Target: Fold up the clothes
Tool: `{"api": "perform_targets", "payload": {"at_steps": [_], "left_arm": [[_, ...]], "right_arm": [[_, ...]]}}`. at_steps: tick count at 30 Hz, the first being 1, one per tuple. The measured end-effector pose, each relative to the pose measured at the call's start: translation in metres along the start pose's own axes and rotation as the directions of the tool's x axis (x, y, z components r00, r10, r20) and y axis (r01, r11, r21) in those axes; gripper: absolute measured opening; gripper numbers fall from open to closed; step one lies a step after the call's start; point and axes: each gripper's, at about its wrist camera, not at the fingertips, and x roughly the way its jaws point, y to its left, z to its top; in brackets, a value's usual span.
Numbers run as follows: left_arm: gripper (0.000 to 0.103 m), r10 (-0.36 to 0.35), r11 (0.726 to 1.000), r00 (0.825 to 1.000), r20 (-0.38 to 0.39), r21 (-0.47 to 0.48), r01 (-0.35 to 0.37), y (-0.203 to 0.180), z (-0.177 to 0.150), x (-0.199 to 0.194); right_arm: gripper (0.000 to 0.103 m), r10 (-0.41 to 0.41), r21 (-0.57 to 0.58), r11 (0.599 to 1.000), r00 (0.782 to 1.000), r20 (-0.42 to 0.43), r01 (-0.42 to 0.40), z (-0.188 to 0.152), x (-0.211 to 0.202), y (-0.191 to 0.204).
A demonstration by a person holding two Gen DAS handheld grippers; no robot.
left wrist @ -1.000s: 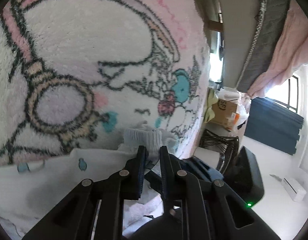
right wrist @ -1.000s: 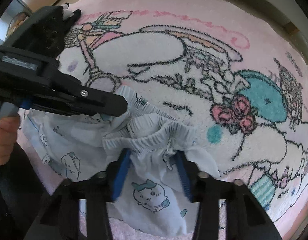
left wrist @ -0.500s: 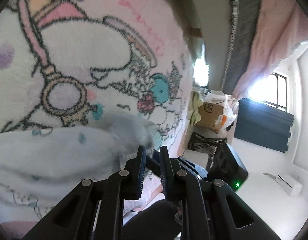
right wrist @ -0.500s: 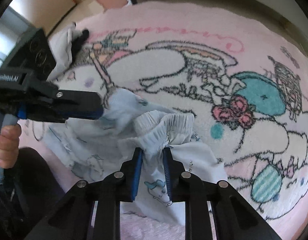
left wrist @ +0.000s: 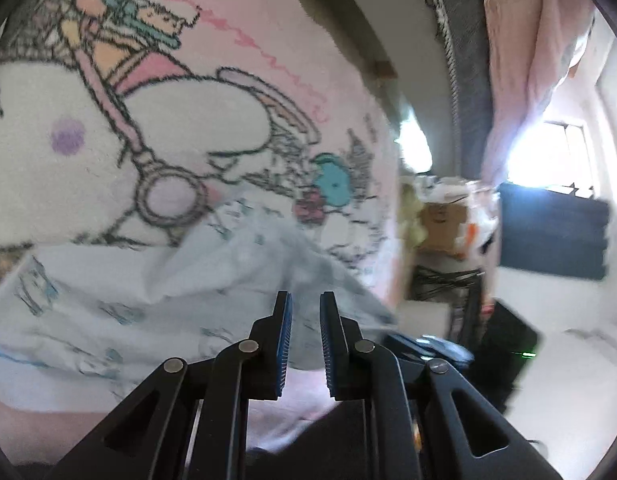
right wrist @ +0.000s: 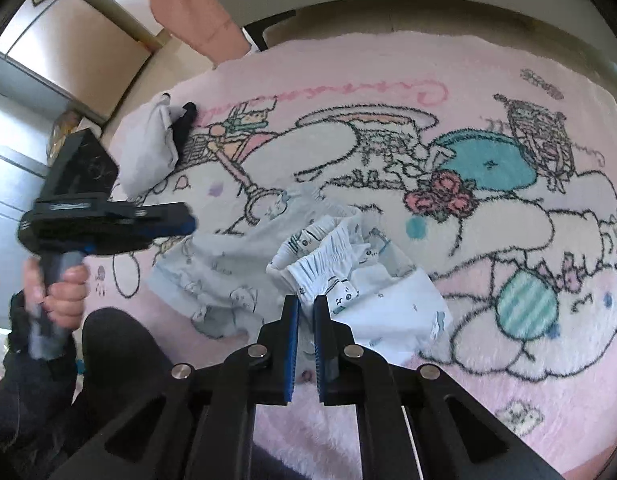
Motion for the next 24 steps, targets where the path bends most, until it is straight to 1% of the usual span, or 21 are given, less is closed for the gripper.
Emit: {"api": "perform_targets", "payload": {"at_steps": [2,4,6,7,11,14,16,19,21,23,24], "left_arm": [[0.014,0.043,0.998,0.999,-0.012,0.045,-0.043,-0.002,0.005,0.008],[0.027,0.091,0.995,0.995,-0.049,0.052,-0.088,0.0,0.011,0.018],[0.079,0.128,0.991,0.989,-0.078,0.058,-0.123,0.003,0.018,0.027],[0.086,0.138,0.989,0.987,-0.081,0.066,-0.133,0.003,0.022,0.03],[0.087,0.155,0.979,0.983,-0.103,0.152,-0.138,-0.004,0.039,0.041],[0.087,0.194,0.959,0.97,-0.148,0.237,-0.156,-0.01,0.054,0.058],[0.087,0.232,0.946,0.954,-0.19,0.272,-0.176,-0.009,0.063,0.074],[0.087,0.297,0.922,0.925,-0.237,0.321,-0.214,-0.006,0.072,0.099],[0.087,0.335,0.91,0.91,-0.245,0.333,-0.246,0.001,0.079,0.113],[0.087,0.33,0.916,0.907,-0.26,0.319,-0.242,0.008,0.085,0.123],[0.087,0.311,0.925,0.911,-0.269,0.308,-0.225,0.01,0.087,0.125]], "right_arm": [[0.005,-0.002,-0.002,1.0,1.0,0.003,0.002,-0.004,-0.007,0.001],[0.005,-0.003,-0.007,1.0,1.0,-0.001,0.003,-0.007,-0.01,0.002],[0.005,-0.005,-0.02,1.0,1.0,-0.01,0.005,-0.009,-0.012,0.003],[0.005,-0.003,-0.021,1.0,1.0,-0.014,0.003,-0.01,-0.012,0.003],[0.005,0.013,-0.016,1.0,1.0,-0.028,-0.013,-0.012,-0.009,0.002],[0.005,0.032,-0.002,0.999,0.999,-0.034,-0.032,-0.011,-0.007,-0.002],[0.005,0.055,0.01,0.998,0.998,-0.039,-0.054,-0.01,-0.006,-0.005],[0.005,0.08,0.031,0.996,0.996,-0.039,-0.079,-0.008,-0.006,-0.01],[0.005,0.088,0.041,0.995,0.995,-0.045,-0.086,-0.007,-0.004,-0.014],[0.005,0.09,0.047,0.995,0.995,-0.052,-0.088,-0.007,-0.002,-0.018],[0.005,0.089,0.048,0.995,0.994,-0.056,-0.086,-0.007,-0.001,-0.021]]}}
